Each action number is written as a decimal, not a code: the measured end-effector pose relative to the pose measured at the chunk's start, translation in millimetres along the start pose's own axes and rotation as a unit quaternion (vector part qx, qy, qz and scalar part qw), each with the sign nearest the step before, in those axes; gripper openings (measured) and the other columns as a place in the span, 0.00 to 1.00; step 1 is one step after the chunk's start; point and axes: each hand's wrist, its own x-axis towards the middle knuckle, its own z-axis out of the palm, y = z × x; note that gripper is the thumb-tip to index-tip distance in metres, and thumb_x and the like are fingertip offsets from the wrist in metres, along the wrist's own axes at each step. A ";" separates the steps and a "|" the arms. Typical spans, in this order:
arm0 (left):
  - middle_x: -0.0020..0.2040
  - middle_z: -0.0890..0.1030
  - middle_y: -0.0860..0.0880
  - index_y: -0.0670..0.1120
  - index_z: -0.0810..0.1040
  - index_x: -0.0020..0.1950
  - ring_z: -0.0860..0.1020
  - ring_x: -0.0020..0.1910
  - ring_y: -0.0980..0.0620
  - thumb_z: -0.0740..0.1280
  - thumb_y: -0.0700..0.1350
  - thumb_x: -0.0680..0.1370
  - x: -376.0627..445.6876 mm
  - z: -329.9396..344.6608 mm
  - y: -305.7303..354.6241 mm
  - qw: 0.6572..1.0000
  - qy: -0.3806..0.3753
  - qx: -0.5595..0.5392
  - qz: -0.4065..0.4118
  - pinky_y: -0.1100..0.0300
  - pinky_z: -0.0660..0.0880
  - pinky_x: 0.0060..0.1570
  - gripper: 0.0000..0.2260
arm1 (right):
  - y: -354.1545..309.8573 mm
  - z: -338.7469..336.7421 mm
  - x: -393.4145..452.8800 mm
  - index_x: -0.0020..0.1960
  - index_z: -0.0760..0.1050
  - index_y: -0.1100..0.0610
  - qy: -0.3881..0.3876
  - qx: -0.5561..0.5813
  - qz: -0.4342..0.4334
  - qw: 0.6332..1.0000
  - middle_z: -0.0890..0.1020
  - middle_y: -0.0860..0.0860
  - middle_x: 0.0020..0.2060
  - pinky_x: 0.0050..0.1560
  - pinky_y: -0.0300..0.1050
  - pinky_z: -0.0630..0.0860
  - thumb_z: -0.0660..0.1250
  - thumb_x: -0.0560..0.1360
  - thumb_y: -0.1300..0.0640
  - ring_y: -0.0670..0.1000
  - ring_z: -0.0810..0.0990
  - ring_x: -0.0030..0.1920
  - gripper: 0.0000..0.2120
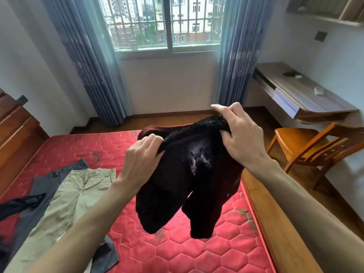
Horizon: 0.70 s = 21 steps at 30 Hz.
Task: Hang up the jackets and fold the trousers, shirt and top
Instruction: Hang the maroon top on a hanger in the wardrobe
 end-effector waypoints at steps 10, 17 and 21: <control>0.47 0.68 0.52 0.47 0.67 0.50 0.69 0.39 0.46 0.66 0.29 0.65 5.0 -5.3 -17.2 0.977 0.024 0.006 -0.210 0.50 0.67 0.28 0.20 | 2.7 -4.1 11.6 0.66 0.76 0.53 -0.045 -0.121 -0.081 0.988 0.72 0.51 0.56 0.42 0.53 0.82 0.74 0.73 0.59 0.53 0.76 0.53 0.22; 0.37 0.74 0.51 0.47 0.67 0.50 0.73 0.32 0.43 0.65 0.30 0.67 20.8 -2.5 10.9 0.979 -0.010 -0.071 -0.191 0.51 0.69 0.31 0.18 | 35.5 11.0 -17.3 0.57 0.78 0.48 -0.207 -0.006 0.129 0.970 0.81 0.47 0.51 0.46 0.50 0.78 0.69 0.71 0.64 0.55 0.82 0.52 0.17; 0.36 0.79 0.51 0.47 0.70 0.50 0.78 0.32 0.44 0.73 0.36 0.71 7.1 -1.5 4.6 0.978 -0.092 -0.135 -0.129 0.49 0.77 0.34 0.15 | 32.0 13.2 -13.7 0.51 0.79 0.50 -0.112 0.063 0.170 0.977 0.83 0.46 0.44 0.45 0.51 0.81 0.67 0.66 0.69 0.53 0.81 0.43 0.19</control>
